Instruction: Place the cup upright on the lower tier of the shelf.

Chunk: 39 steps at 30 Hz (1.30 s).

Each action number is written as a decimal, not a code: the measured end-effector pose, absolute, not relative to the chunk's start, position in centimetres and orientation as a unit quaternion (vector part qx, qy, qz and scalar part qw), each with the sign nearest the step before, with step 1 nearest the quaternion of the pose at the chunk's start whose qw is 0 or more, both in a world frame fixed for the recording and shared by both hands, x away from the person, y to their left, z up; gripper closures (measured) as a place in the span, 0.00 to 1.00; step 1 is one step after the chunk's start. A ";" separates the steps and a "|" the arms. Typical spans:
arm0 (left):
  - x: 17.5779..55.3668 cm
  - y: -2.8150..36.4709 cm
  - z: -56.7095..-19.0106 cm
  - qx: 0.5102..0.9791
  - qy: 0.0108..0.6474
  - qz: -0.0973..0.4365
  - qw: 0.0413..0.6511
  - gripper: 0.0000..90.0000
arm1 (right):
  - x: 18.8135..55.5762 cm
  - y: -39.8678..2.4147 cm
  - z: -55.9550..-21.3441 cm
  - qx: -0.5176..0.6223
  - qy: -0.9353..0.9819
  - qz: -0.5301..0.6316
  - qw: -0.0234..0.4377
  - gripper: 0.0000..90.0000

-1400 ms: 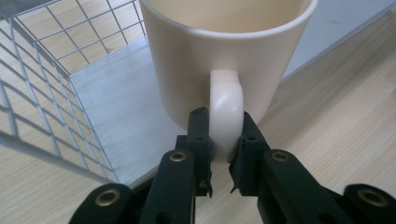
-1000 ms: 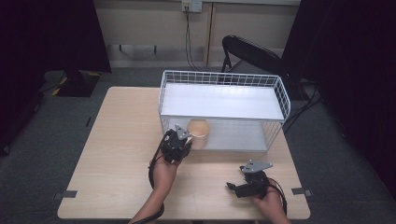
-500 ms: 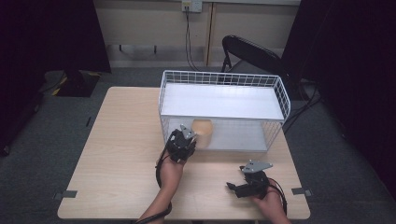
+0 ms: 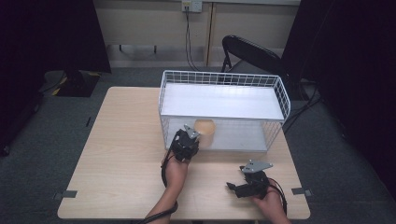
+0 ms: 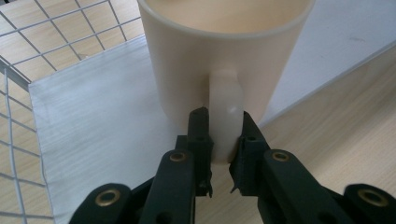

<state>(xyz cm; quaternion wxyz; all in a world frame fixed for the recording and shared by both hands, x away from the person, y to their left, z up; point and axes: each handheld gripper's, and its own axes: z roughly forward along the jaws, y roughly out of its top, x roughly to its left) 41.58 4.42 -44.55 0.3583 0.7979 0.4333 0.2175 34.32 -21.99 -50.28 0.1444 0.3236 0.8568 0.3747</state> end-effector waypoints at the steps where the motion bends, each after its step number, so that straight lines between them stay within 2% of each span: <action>1: 41.6 4.4 -44.6 0.797 0.435 0.217 0.358 0.89 | 34.3 -22.0 -50.3 0.324 0.857 0.375 0.144 0.15; 39: 42.7 3.8 -45.2 0.772 0.466 0.213 0.375 0.88 | 34.3 -22.0 -50.3 0.324 0.857 0.375 0.144 0.15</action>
